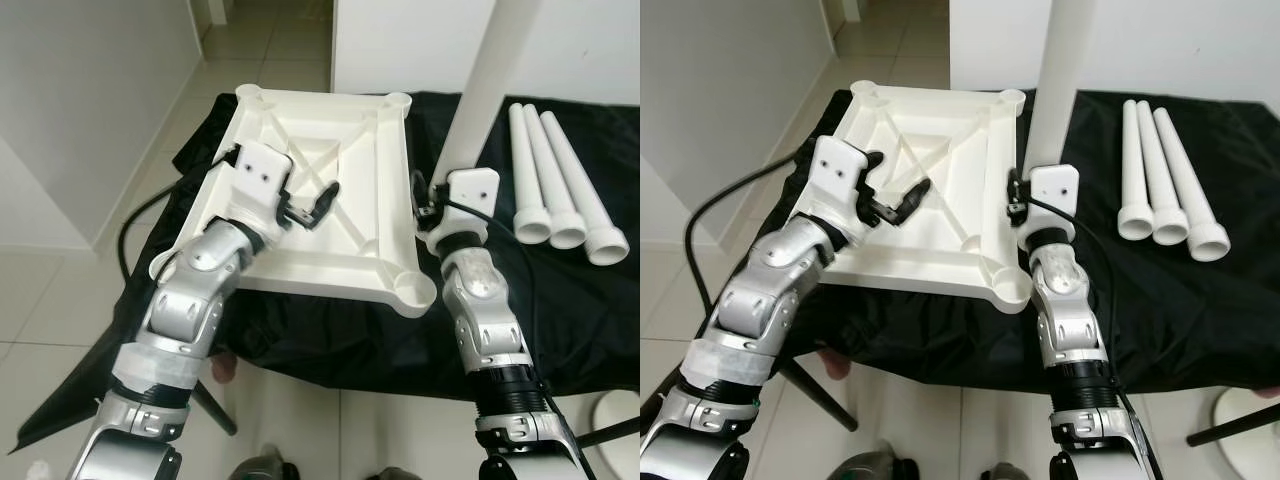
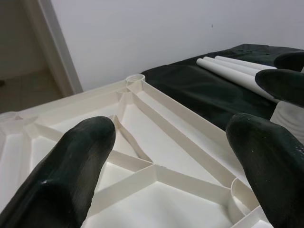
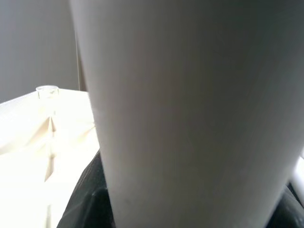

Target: Building children table

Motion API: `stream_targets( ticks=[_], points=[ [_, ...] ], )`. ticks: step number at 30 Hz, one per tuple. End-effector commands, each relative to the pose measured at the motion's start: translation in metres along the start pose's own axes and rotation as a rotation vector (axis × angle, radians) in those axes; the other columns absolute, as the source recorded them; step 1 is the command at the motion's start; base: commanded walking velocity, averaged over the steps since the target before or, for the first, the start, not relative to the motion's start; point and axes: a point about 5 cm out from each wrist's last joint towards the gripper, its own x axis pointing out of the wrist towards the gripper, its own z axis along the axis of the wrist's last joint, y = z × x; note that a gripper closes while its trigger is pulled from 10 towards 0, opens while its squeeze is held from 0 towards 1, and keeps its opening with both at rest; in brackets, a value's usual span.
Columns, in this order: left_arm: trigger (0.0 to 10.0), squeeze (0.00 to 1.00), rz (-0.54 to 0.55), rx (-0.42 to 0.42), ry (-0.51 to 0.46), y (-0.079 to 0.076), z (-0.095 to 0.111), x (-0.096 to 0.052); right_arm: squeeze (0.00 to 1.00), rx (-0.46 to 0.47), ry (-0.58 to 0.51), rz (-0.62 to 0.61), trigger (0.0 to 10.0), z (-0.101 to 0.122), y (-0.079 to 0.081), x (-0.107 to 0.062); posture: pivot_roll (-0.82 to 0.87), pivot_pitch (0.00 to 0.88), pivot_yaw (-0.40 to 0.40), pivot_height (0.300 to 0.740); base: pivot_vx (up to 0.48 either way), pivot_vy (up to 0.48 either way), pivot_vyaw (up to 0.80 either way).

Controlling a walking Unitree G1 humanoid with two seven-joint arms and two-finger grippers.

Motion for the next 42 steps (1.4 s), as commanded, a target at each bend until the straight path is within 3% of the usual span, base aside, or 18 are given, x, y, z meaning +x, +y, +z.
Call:
stream_targets(
  ticks=[1,14,24,42],
  points=[
    [10.0,0.0,0.003,0.015,-0.003,0.0013,0.0005,0.0003,0.0,-0.005,-0.023,0.002,10.0,0.0044,0.0013,0.0029,0.04,0.0,0.037,0.74,0.0,0.0,0.0],
    [10.0,0.0,-0.007,0.018,-0.014,-0.0009,0.001,0.0001,0.0,-0.002,-0.027,0.006,10.0,0.0049,0.0025,0.0039,0.05,0.0,0.033,0.74,0.0,0.0,0.0],
    [10.0,0.0,0.028,0.02,-0.015,0.0018,-0.0001,0.0001,0.0,-0.004,-0.027,0.007,10.0,0.0049,0.0019,0.0032,0.04,0.0,0.03,0.74,0.0,-0.416,0.0],
    [10.0,0.0,0.09,0.008,0.024,0.0091,-0.0023,0.0051,0.0,0.023,-0.011,-0.032,10.0,0.0005,-0.0042,-0.0023,0.01,0.0,0.068,0.74,0.0,0.0,0.0]
  ],
)
